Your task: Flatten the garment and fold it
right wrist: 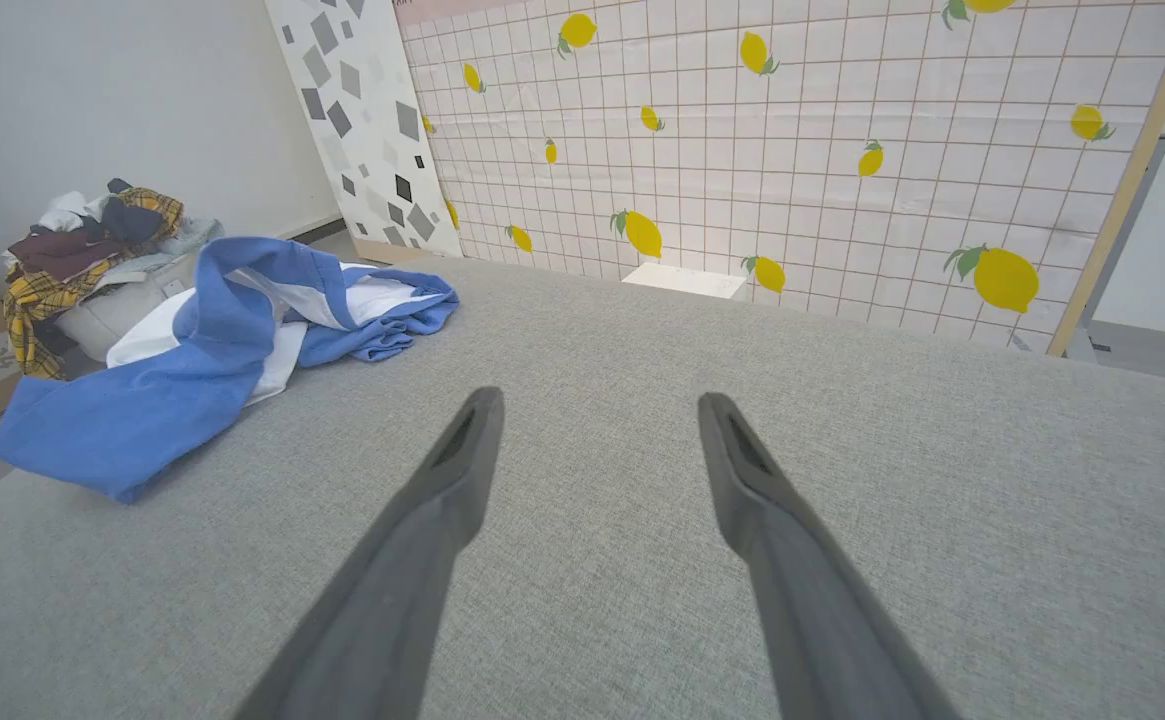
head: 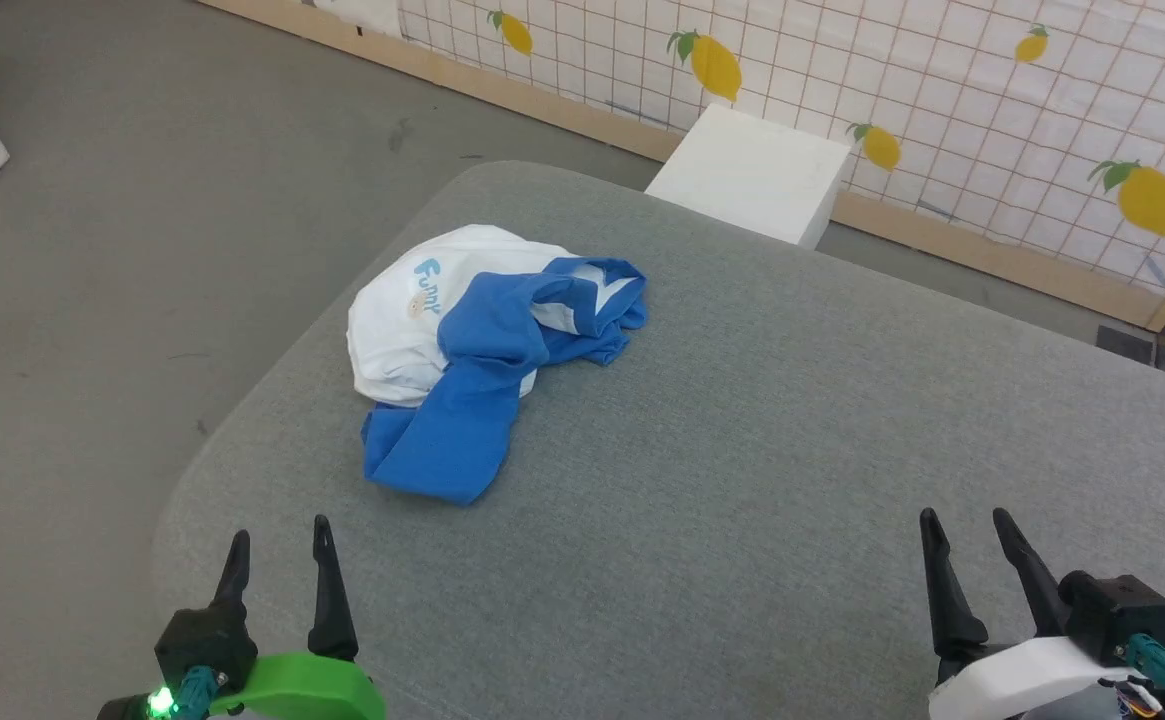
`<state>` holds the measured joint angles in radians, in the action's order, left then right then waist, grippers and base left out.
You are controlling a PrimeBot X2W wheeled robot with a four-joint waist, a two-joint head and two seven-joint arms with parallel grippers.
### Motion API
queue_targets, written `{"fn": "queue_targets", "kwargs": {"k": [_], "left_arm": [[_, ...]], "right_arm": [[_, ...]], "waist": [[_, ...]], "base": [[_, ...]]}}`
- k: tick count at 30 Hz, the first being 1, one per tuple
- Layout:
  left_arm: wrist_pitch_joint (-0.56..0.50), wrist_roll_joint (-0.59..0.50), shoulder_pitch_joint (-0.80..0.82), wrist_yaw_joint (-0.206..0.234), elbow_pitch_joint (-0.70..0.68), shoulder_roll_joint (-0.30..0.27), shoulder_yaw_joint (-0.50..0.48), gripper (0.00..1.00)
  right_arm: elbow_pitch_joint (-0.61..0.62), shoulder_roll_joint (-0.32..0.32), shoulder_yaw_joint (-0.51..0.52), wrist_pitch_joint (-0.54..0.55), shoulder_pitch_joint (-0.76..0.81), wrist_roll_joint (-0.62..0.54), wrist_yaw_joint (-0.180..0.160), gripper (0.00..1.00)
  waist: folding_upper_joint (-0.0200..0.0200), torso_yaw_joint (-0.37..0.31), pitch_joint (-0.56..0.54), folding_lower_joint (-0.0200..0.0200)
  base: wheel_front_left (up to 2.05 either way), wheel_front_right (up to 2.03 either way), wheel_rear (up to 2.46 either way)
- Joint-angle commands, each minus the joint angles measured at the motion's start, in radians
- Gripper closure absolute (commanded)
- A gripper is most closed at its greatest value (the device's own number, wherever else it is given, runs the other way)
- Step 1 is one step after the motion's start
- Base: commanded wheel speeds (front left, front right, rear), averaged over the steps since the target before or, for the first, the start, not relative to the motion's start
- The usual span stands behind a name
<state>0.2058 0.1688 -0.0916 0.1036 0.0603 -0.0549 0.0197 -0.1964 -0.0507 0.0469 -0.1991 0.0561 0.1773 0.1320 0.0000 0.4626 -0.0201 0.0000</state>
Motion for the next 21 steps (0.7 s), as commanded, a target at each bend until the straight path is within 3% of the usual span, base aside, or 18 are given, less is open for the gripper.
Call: {"fn": "queue_targets", "kwargs": {"k": [1,11,17,21], "left_arm": [[0.012,0.010,-0.018,0.008,0.007,0.000,0.003,0.00],[0.036,0.029,-0.017,0.011,0.019,0.000,0.006,0.00],[0.034,0.050,0.082,-0.022,0.035,-0.026,0.017,0.00],[-0.007,0.092,0.215,-0.073,0.058,-0.057,0.019,0.00]], "right_arm": [[-0.006,0.000,0.004,-0.011,0.010,0.007,-0.001,0.00],[-0.015,0.000,0.013,-0.025,0.019,0.024,-0.001,0.00],[-0.006,0.000,0.022,-0.023,0.021,0.025,-0.001,0.00],[0.006,0.001,0.037,-0.017,0.019,0.015,-0.001,0.00]], "waist": [[0.0000,0.007,0.002,0.0000],[0.0000,0.036,0.006,0.0000],[0.0000,0.042,0.022,0.0000],[0.0000,0.039,0.044,0.0000]], "base": [[0.00,0.00,0.00],[0.00,0.00,0.00],[0.00,0.00,0.00],[0.00,0.00,0.00]]}}
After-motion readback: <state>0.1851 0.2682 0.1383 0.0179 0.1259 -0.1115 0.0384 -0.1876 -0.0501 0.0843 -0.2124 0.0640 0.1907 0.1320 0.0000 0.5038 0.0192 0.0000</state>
